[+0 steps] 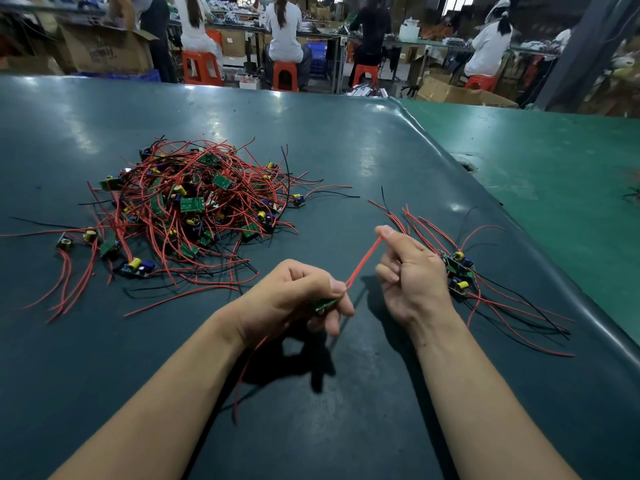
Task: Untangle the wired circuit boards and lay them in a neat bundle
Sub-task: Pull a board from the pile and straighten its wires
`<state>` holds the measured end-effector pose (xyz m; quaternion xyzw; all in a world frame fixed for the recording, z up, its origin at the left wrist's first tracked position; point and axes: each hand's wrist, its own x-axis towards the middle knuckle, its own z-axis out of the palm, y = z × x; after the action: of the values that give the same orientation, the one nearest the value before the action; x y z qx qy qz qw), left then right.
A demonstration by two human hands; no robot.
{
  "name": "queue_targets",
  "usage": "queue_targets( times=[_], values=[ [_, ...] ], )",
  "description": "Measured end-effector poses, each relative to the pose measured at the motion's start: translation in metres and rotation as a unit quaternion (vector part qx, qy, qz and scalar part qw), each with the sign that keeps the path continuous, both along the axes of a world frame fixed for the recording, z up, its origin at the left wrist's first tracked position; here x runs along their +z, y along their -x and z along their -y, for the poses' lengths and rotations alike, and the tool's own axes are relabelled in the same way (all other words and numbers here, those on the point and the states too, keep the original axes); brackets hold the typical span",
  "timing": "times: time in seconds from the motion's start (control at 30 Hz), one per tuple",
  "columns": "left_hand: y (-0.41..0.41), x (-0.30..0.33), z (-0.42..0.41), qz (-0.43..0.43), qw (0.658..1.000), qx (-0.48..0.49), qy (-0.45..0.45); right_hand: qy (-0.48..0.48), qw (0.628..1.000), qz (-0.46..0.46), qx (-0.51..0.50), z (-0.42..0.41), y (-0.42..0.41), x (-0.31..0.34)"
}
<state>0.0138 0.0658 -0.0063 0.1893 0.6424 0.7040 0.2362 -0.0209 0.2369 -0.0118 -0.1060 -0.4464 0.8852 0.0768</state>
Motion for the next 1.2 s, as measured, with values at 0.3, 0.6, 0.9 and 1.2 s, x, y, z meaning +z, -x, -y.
queue_targets(
  times=[0.3, 0.6, 0.9, 1.2],
  values=[
    [0.005, 0.004, 0.002, 0.111, 0.959, 0.078, -0.249, -0.171, 0.984, -0.020, 0.036, 0.008, -0.001, -0.009],
    [0.020, -0.009, -0.004, 0.012, 0.935, 0.330, -0.130, -0.441, 0.871, -0.196, 0.087, 0.030, -0.023, -0.010],
    [0.023, -0.011, -0.005, -0.005, 0.940, 0.328, -0.096, -0.150, 0.977, -0.079, -0.131, 0.024, -0.012, -0.002],
    [0.020, -0.017, -0.002, -0.249, 0.850, 0.438, 0.155, -0.035, 0.996, 0.041, -0.069, 0.016, -0.011, -0.005]
  ],
)
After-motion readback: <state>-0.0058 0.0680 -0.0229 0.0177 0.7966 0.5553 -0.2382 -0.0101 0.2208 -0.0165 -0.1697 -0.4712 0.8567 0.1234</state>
